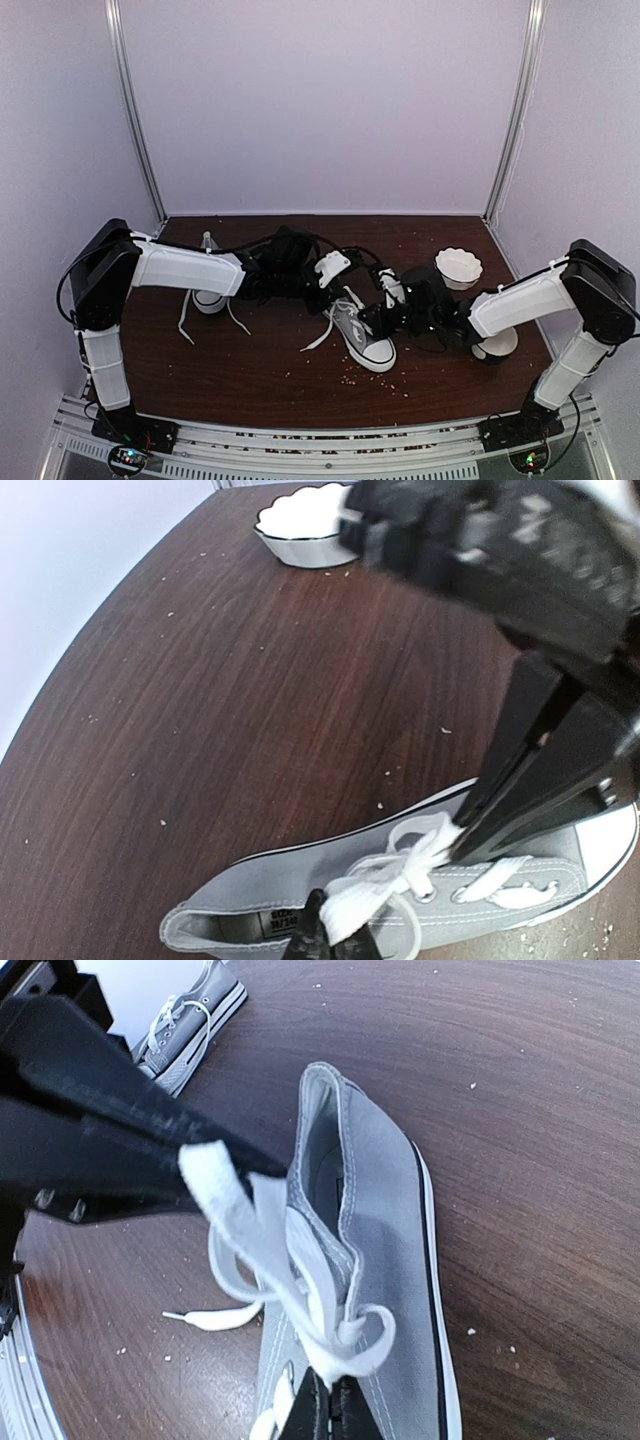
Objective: Tie the shoes
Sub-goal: Cross the shoelace with the shoelace.
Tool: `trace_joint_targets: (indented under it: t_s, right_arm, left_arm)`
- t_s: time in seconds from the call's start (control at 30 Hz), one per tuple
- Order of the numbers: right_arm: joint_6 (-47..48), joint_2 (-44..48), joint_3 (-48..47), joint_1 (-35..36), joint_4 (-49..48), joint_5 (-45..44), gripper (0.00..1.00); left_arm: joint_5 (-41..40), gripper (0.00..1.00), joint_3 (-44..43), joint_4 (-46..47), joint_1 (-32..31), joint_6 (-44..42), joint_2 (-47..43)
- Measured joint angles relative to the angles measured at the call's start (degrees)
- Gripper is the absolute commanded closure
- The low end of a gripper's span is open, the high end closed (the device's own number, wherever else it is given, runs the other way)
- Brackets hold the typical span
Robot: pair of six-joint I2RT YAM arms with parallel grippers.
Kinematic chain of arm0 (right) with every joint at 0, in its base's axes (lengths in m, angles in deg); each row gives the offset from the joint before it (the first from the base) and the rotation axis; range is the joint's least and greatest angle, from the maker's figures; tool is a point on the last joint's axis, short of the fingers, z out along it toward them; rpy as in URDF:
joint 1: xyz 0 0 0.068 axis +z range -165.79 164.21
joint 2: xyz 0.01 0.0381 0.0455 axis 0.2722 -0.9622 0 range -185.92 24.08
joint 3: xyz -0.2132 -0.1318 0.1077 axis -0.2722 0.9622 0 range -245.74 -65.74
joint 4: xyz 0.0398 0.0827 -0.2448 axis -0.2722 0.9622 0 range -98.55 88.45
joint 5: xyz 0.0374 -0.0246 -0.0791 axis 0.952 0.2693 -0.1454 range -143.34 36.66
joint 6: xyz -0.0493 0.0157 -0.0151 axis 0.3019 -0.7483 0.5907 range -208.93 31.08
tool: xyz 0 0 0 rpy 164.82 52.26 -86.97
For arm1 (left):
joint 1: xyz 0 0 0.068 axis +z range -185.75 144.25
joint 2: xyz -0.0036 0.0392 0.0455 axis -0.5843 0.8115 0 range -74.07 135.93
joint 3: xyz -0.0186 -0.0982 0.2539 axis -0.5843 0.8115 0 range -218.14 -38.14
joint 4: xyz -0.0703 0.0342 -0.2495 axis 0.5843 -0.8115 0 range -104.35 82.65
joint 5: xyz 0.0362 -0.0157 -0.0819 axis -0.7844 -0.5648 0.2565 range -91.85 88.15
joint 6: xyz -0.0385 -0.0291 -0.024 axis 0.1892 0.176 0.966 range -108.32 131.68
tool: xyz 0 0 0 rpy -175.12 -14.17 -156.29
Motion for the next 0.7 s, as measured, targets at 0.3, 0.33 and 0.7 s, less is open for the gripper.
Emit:
trace_joint_targets:
  t_s: [0.3, 0.33, 0.7]
  right_arm:
    - [4.00, 9.81, -0.46, 0.00, 11.54, 8.28, 1.00]
    - [4.48, 10.19, -1.31, 0.00, 13.31, 10.12, 1.00]
    - [6.16, 12.17, -7.76, -2.36, 27.61, 22.05, 1.00]
  left_arm:
    - [0.07, 1.00, 0.00, -0.13, 0.76, 0.15, 0.07]
    - [0.09, 1.00, 0.00, -0.20, 0.74, 0.15, 0.11]
    - [1.79, 1.00, 0.00, -2.10, -0.17, 0.09, 0.35]
